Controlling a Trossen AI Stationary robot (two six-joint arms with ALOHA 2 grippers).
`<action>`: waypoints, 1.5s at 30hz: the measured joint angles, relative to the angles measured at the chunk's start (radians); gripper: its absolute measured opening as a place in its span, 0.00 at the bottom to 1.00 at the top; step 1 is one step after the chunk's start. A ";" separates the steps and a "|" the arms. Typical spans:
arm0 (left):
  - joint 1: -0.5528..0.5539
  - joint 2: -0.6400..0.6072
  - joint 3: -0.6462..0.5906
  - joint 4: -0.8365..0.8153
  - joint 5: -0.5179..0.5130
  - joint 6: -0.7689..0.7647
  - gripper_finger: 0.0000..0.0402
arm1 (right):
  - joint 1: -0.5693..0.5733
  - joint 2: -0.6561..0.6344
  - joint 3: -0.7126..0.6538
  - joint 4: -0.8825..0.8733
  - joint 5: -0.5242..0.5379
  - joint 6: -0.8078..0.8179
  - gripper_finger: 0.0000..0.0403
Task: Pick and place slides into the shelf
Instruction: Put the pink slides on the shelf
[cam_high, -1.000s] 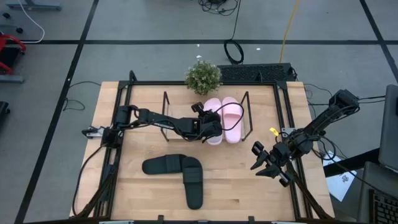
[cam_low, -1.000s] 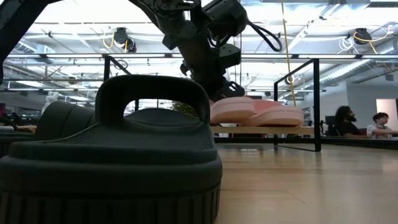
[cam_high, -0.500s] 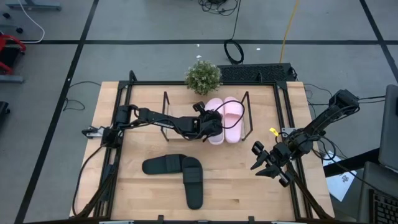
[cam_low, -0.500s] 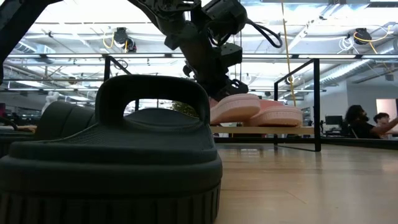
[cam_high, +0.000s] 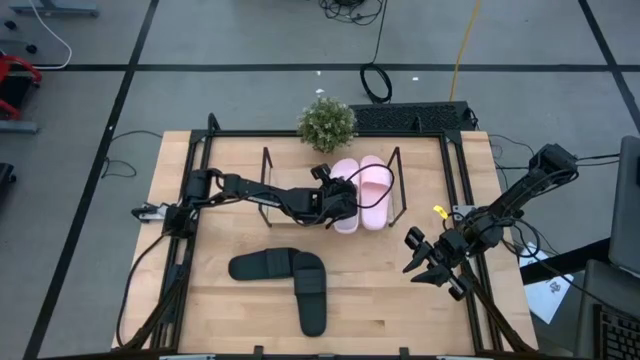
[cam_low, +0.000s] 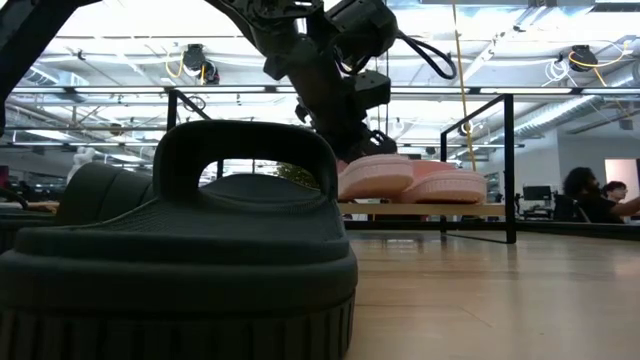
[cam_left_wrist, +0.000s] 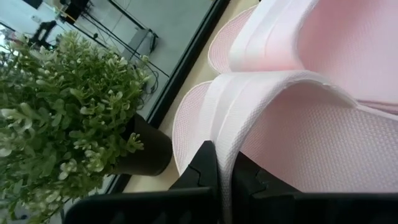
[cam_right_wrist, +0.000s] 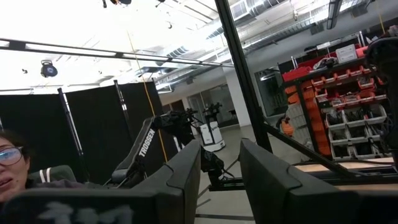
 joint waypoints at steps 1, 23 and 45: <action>0.000 0.005 0.000 0.002 -0.002 0.002 0.00 | 0.000 0.000 0.000 0.000 0.000 0.000 0.26; 0.009 0.056 0.024 0.096 -0.031 0.070 0.00 | -0.021 0.000 0.000 -0.034 0.000 -0.004 0.26; 0.009 0.056 0.026 0.138 0.023 0.049 0.00 | -0.022 0.000 0.000 -0.042 0.000 -0.004 0.26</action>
